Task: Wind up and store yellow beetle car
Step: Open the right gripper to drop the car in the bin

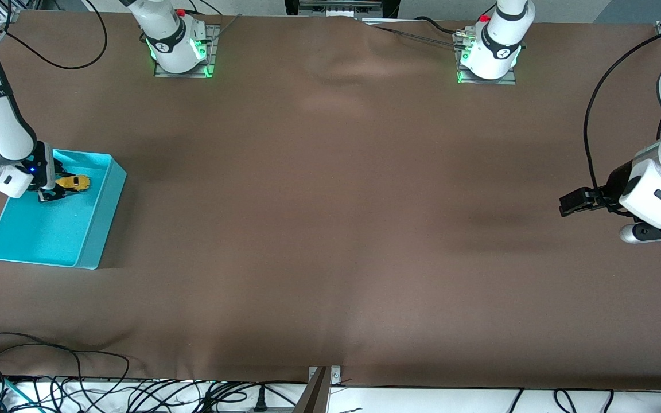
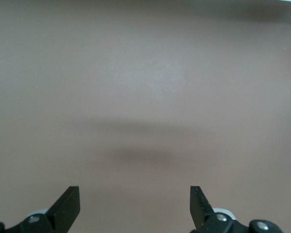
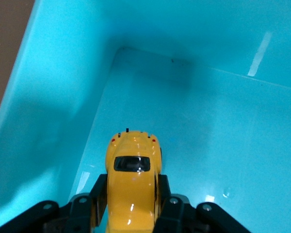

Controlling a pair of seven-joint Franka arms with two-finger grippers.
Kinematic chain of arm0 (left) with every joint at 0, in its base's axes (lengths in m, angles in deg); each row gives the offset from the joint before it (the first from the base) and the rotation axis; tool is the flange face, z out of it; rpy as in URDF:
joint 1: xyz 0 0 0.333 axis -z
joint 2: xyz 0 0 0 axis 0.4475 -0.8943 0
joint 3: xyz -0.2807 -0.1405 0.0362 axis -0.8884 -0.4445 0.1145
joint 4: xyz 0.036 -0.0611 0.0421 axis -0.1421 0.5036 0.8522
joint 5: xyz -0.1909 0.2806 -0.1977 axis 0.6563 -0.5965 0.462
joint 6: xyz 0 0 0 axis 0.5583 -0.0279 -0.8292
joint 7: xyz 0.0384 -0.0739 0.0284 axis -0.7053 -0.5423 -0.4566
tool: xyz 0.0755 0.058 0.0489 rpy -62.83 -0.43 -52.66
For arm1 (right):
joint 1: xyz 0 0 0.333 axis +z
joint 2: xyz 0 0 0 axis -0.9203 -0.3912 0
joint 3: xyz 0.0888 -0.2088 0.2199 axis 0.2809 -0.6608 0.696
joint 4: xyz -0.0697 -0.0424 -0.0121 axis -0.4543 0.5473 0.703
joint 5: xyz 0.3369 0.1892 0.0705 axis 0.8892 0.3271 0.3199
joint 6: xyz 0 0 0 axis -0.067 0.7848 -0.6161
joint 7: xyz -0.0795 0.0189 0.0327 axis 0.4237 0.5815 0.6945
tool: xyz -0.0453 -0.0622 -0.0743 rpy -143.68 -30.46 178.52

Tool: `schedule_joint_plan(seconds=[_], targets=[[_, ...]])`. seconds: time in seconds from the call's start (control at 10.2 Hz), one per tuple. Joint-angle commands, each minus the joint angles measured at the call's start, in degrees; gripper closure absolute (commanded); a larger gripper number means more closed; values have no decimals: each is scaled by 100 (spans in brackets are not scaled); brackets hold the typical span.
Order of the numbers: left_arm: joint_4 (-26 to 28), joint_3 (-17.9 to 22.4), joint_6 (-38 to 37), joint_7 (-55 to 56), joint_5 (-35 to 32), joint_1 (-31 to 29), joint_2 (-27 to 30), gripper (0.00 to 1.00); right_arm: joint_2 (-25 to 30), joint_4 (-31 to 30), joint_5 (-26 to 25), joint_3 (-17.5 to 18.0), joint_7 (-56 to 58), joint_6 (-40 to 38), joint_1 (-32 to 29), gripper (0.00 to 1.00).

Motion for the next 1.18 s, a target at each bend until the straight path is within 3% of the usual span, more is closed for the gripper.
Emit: schedule_joint_plan(seconds=[0.0,0.1,0.49,0.88,1.08], targets=[[-20,26,-72,-124,189,-16,29,0,-18,71,-6,25,117,-188,-77,33],[-20,26,-72,-124,189,-16,29,0,9,71,3,33,108,-207,-68,0],[-20,26,-72,-124,189,-16,29,0,227,124,3,103,38,-216,-42,0],[-20,17,-72,-124,198,-8,29,0,1140,115,38,542,-488,-408,107,0],[-20,8,-81,-124,319,-16,29,0,1598,107,38,543,-1469,-480,449,0]])
